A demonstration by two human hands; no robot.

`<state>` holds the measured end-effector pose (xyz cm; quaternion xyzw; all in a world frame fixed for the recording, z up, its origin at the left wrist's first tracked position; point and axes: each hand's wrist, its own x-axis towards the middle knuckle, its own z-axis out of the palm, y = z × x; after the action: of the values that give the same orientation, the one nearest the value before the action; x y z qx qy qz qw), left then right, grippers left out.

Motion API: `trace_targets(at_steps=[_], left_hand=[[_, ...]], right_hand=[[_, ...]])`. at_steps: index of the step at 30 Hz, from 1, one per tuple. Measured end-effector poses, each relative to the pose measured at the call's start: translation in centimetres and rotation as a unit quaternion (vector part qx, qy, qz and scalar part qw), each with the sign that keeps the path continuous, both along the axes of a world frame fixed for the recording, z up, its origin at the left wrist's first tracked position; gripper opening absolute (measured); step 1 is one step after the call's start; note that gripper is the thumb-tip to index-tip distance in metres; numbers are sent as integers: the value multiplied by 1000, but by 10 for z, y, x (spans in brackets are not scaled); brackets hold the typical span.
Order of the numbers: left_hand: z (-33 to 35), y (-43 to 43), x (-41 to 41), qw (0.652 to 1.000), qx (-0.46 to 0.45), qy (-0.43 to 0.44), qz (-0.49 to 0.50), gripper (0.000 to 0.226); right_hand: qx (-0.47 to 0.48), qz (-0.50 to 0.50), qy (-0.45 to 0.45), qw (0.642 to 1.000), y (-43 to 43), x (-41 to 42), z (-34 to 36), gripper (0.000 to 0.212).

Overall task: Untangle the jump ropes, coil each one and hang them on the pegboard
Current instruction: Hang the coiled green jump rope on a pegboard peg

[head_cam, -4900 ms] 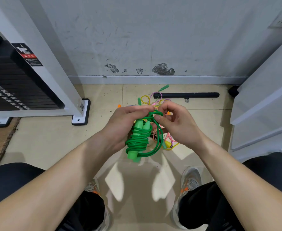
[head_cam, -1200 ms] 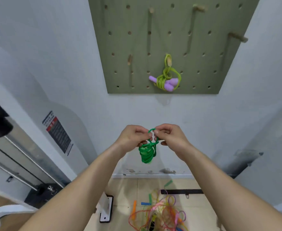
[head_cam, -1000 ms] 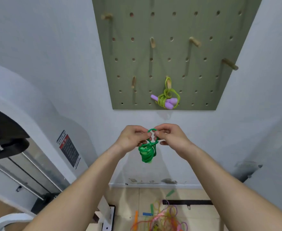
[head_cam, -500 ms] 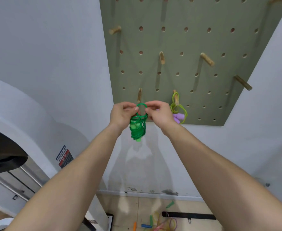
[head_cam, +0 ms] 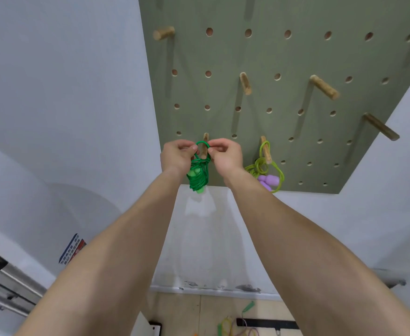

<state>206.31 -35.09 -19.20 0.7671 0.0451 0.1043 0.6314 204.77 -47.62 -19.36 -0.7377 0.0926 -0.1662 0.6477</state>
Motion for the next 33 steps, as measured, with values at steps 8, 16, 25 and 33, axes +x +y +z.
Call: trace_targets(at_steps=[8,16,25,33], left_hand=[[4,-3,5,994,106,18,-11,22],[-7,23,-64,939,339,31,-48,39],[7,20,-126,833,537,47,-124,63],[-22,-2,-144,829,534,76,-148,65]], right_hand=[[-106,-22,16,994,-6,-5,-3,23],[-361,25,67,930,-38,-63,7,45],[-565,31,176,805,-84,-138,13,50],[-548,47,208,808,-105,-166,-25,54]])
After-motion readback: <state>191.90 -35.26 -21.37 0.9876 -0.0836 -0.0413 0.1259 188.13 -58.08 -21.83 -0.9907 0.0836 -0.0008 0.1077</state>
